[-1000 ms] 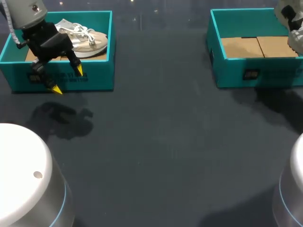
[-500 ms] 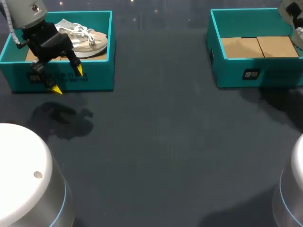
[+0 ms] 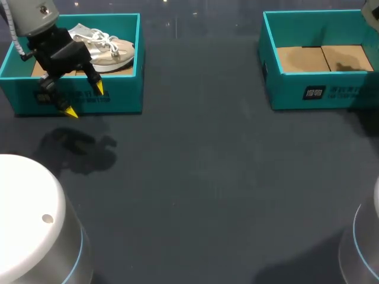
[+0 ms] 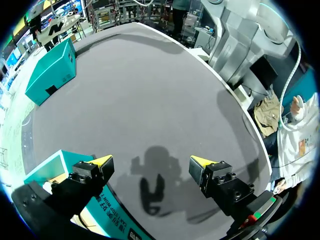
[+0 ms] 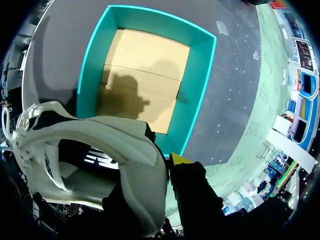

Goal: Take the shoe out of the shoebox, open the shoe tongue, remove and reinsert the insole, then place the shoe into the shoebox

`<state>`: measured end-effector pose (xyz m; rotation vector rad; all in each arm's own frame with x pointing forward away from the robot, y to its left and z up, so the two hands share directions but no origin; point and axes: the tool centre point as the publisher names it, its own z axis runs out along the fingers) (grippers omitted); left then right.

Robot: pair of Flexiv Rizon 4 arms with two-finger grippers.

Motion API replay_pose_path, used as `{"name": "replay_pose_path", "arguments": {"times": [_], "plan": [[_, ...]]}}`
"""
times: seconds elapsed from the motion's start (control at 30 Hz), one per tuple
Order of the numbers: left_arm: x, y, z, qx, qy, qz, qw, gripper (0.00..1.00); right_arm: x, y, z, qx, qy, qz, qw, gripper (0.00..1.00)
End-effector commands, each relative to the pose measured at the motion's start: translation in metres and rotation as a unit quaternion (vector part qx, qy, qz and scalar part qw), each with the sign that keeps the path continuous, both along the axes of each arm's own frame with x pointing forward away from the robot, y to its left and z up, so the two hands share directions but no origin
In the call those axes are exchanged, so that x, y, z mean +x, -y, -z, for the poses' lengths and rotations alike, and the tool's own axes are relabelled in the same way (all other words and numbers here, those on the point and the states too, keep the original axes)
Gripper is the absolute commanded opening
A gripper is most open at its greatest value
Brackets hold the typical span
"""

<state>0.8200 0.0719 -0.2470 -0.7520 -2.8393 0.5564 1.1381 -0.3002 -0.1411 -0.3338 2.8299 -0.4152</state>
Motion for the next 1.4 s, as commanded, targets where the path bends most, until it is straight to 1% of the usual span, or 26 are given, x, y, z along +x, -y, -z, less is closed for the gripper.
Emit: {"name": "replay_pose_path", "arguments": {"times": [0.03, 0.07, 0.13, 0.2, 0.3, 0.37, 0.43, 0.47, 0.9, 0.93, 0.97, 1.0, 1.03, 1.07, 1.1, 1.13, 1.2, 1.23, 1.33, 1.37, 1.4], "plan": [[-0.001, 0.000, 0.000, 0.000, 0.001, 0.000, 1.000, 1.00, 0.014, 0.009, 0.005, 0.014, -0.007, 0.030, 0.999, 0.00], [-0.001, 0.000, 0.000, 0.000, 0.001, 0.000, 1.000, 1.00, 0.014, 0.010, 0.005, 0.012, -0.006, 0.041, 0.999, 0.00], [-0.001, 0.000, 0.000, 0.000, 0.001, 0.000, 1.000, 1.00, 0.009, 0.014, 0.005, 0.022, 0.001, 0.087, 0.996, 0.00], [-0.001, 0.000, 0.000, 0.000, 0.001, 0.000, 1.000, 1.00, 0.000, 0.021, 0.007, 0.040, 0.002, 0.171, 0.984, 0.00], [-0.001, 0.000, 0.000, 0.000, 0.001, 0.000, 1.000, 1.00, -0.015, 0.026, 0.009, 0.052, -0.001, 0.280, 0.959, 0.00], [-0.001, 0.000, 0.000, 0.000, 0.001, 0.000, 1.000, 1.00, -0.026, 0.028, 0.011, 0.074, 0.001, 0.341, 0.937, 0.00], [-0.001, 0.000, 0.000, 0.000, 0.001, 0.000, 1.000, 1.00, -0.035, 0.028, 0.014, 0.083, -0.022, 0.383, 0.920, 0.00], [-0.001, 0.000, 0.000, 0.000, 0.001, 0.000, 1.000, 1.00, -0.039, 0.028, 0.014, 0.088, -0.046, 0.399, 0.912, 0.00], [-0.001, 0.000, 0.000, 0.000, 0.001, 0.000, 1.000, 1.00, -0.039, 0.028, 0.014, 0.088, -0.046, 0.399, 0.912, 0.00], [-0.001, 0.000, 0.000, 0.000, 0.001, 0.000, 1.000, 1.00, -0.036, 0.032, 0.016, 0.086, -0.049, 0.442, 0.892, 0.00], [-0.001, 0.000, 0.000, 0.000, 0.001, 0.000, 1.000, 1.00, -0.036, 0.035, 0.018, 0.097, -0.048, 0.478, 0.871, 0.00], [-0.001, 0.000, 0.000, 0.000, 0.001, 0.000, 1.000, 1.00, -0.036, 0.037, 0.019, 0.115, -0.040, 0.505, 0.854, 0.00], [-0.001, 0.000, 0.000, 0.000, 0.001, 0.000, 1.000, 1.00, -0.036, 0.039, 0.020, 0.117, -0.028, 0.539, 0.833, 0.00], [-0.001, 0.000, 0.000, 0.000, 0.001, 0.000, 1.000, 1.00, -0.037, 0.041, 0.022, 0.125, -0.022, 0.559, 0.819, 0.00], [-0.001, 0.000, 0.000, 0.000, 0.001, 0.000, 1.000, 1.00, -0.038, 0.041, 0.023, 0.126, -0.010, 0.571, 0.811, 0.00], [-0.001, 0.000, 0.000, 0.000, 0.001, 0.000, 1.000, 1.00, -0.038, 0.041, 0.024, 0.120, 0.000, 0.593, 0.796, 0.00], [-0.001, 0.000, 0.000, 0.000, 0.001, 0.000, 1.000, 1.00, -0.040, 0.041, 0.026, 0.136, 0.020, 0.612, 0.779, 0.00], [-0.001, 0.000, 0.000, 0.000, 0.001, 0.000, 1.000, 1.00, -0.040, 0.040, 0.027, 0.126, 0.030, 0.624, 0.770, 0.00], [-0.001, 0.000, 0.000, 0.000, 0.001, 0.000, 1.000, 1.00, -0.045, 0.037, 0.028, 0.130, 0.071, 0.646, 0.748, 0.00], [-0.001, 0.000, 0.000, 0.000, 0.001, 0.000, 1.000, 1.00, -0.048, 0.035, 0.029, 0.116, 0.089, 0.657, 0.740, 0.00], [-0.001, 0.000, 0.000, 0.000, 0.001, 0.000, 1.000, 1.00, -0.051, 0.033, 0.030, 0.106, 0.097, 0.664, 0.734, 0.00]]}}
